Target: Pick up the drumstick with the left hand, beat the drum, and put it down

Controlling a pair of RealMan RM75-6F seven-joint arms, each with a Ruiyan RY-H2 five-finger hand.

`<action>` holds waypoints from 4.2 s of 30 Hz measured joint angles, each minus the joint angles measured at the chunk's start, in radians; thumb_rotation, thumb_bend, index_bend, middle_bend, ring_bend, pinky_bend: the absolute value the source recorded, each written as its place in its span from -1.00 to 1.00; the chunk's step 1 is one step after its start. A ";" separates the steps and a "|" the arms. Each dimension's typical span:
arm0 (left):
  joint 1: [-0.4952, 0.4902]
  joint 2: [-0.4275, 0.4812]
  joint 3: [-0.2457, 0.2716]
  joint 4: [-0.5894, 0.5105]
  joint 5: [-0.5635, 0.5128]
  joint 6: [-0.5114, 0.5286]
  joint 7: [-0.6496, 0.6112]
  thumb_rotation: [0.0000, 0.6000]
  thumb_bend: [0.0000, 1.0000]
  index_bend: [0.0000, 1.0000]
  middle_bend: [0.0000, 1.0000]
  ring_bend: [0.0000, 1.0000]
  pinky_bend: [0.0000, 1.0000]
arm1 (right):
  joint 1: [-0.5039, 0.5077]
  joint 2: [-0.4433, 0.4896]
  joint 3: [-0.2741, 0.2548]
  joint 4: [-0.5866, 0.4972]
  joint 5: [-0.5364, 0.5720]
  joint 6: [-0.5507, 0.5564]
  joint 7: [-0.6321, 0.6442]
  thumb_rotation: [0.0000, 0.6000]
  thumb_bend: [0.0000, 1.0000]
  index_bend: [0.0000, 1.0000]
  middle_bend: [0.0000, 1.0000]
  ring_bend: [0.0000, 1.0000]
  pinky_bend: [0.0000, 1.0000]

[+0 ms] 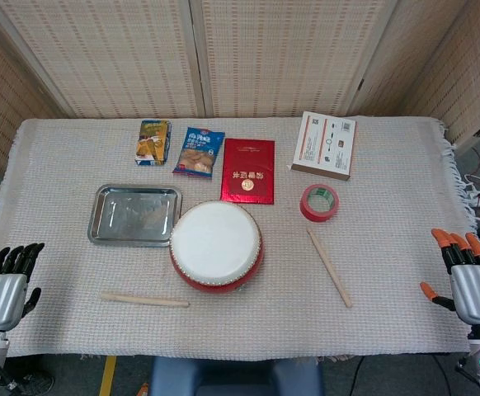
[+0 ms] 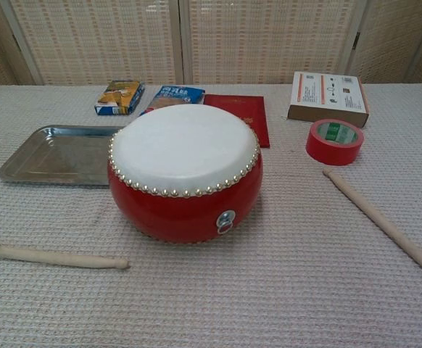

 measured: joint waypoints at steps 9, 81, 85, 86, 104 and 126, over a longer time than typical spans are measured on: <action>-0.008 -0.011 0.001 0.011 0.019 0.006 -0.012 1.00 -0.37 -0.76 -0.76 -0.80 -0.85 | -0.008 0.006 -0.001 -0.003 -0.012 0.023 0.011 1.00 -0.59 -1.00 -0.81 -1.00 -0.98; -0.214 -0.372 0.050 0.019 -0.084 -0.329 0.171 1.00 -0.36 -0.06 -0.81 -1.00 -0.99 | -0.056 -0.004 -0.012 0.085 -0.066 0.099 0.132 1.00 -0.59 -1.00 -0.81 -1.00 -1.00; -0.219 -0.375 0.051 0.021 -0.094 -0.337 0.171 1.00 -0.34 -0.05 -0.80 -1.00 -0.99 | -0.058 -0.006 -0.012 0.091 -0.064 0.100 0.139 1.00 -0.59 -1.00 -0.81 -1.00 -1.00; -0.221 -0.375 0.051 0.021 -0.098 -0.339 0.171 1.00 -0.34 -0.05 -0.80 -1.00 -0.99 | -0.059 -0.006 -0.012 0.092 -0.064 0.100 0.140 1.00 -0.59 -1.00 -0.81 -1.00 -1.00; -0.235 -0.399 0.059 0.020 -0.115 -0.350 0.135 1.00 -0.32 0.00 -0.75 -1.00 -0.98 | -0.060 -0.008 -0.011 0.106 -0.053 0.090 0.156 1.00 -0.59 -1.00 -0.81 -1.00 -1.00; -0.197 -0.381 0.063 -0.009 -0.086 -0.299 -0.115 1.00 -0.30 0.15 -0.56 -0.90 -0.95 | -0.065 0.000 -0.015 0.097 -0.057 0.090 0.158 1.00 -0.59 -1.00 -0.81 -1.00 -1.00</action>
